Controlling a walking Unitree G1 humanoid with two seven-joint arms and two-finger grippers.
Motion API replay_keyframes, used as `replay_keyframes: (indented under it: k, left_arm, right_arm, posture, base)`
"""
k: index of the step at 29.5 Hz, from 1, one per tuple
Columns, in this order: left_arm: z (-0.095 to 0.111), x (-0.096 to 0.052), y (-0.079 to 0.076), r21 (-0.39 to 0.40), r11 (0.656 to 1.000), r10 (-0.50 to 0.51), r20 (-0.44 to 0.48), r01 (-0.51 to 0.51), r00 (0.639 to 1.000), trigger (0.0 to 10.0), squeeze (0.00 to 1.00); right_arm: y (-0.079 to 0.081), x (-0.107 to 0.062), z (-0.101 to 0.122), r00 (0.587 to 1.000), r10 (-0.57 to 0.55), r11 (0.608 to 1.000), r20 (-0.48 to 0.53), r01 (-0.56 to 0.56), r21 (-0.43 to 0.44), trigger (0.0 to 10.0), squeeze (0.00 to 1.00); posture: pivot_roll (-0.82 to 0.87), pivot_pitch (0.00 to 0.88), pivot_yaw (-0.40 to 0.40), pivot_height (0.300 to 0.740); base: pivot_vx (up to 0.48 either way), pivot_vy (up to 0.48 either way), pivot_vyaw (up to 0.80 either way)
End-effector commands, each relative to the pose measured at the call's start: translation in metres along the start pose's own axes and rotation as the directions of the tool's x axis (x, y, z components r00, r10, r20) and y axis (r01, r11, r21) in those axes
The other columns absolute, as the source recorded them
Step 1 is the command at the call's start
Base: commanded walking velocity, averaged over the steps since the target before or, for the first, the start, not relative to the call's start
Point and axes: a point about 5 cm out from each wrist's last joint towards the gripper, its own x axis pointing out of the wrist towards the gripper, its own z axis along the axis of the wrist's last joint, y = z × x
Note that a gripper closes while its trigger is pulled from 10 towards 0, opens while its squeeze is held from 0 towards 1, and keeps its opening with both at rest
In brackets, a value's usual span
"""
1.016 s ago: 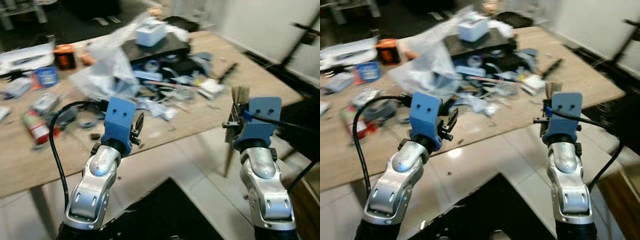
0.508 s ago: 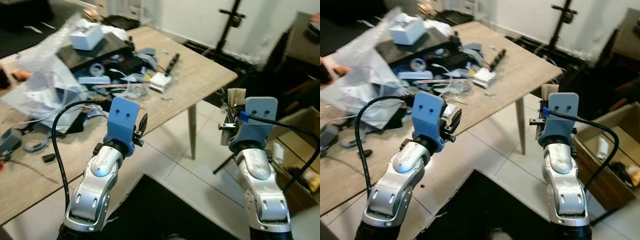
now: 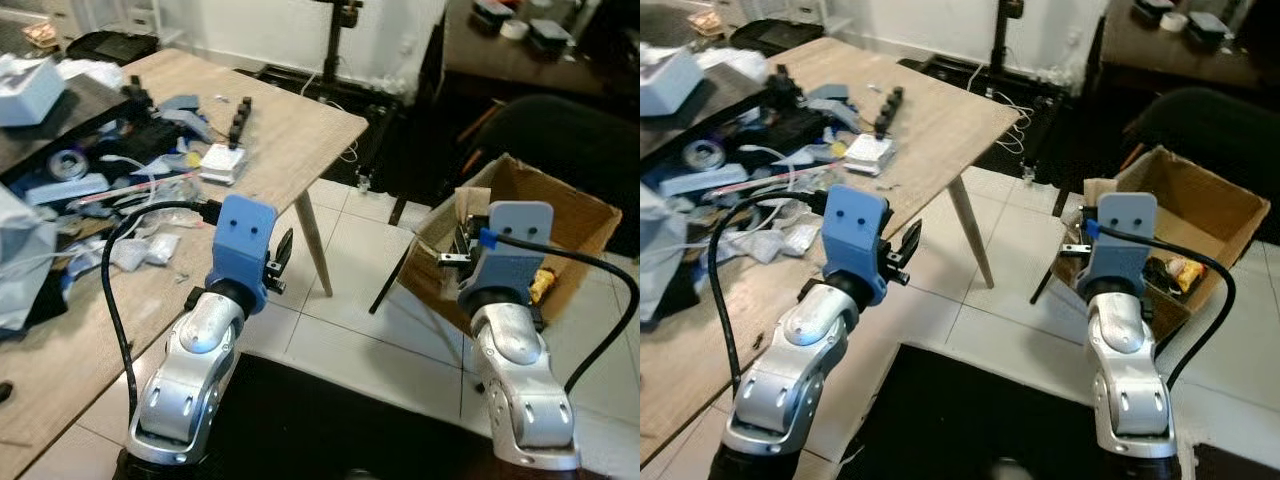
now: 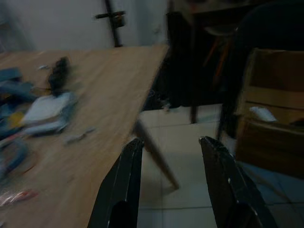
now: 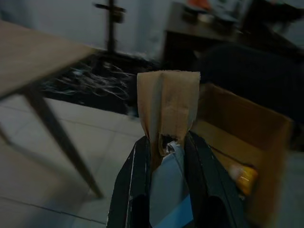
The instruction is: Picking trash to rubbish bin
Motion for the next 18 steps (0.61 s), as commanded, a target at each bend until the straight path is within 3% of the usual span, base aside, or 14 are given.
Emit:
replay_keyframes:
  k: [1, 18]
  left_arm:
    - [-0.0026, -0.0016, -0.0024, -0.010, 1.000, -0.010, -0.016, 0.010, 1.000, 10.0, 0.00]
    - [-0.0037, -0.0035, -0.0102, -0.032, 0.997, -0.069, -0.033, 0.068, 0.997, 10.0, 0.00]
  right_arm:
    - [-0.0014, -0.0018, 0.0001, 1.000, -0.010, 1.000, -0.005, 0.010, 0.004, 10.0, 0.00]
    - [-0.0079, -0.0040, -0.0055, 0.998, -0.056, 0.997, -0.042, 0.057, 0.044, 10.0, 0.00]
  posture:
    - [0.05, 0.157, 0.004, 0.740]
    - [0.05, 0.160, 0.008, 0.740]
  base:
    - [0.000, 0.000, -0.80]
    - [0.000, 0.000, -0.80]
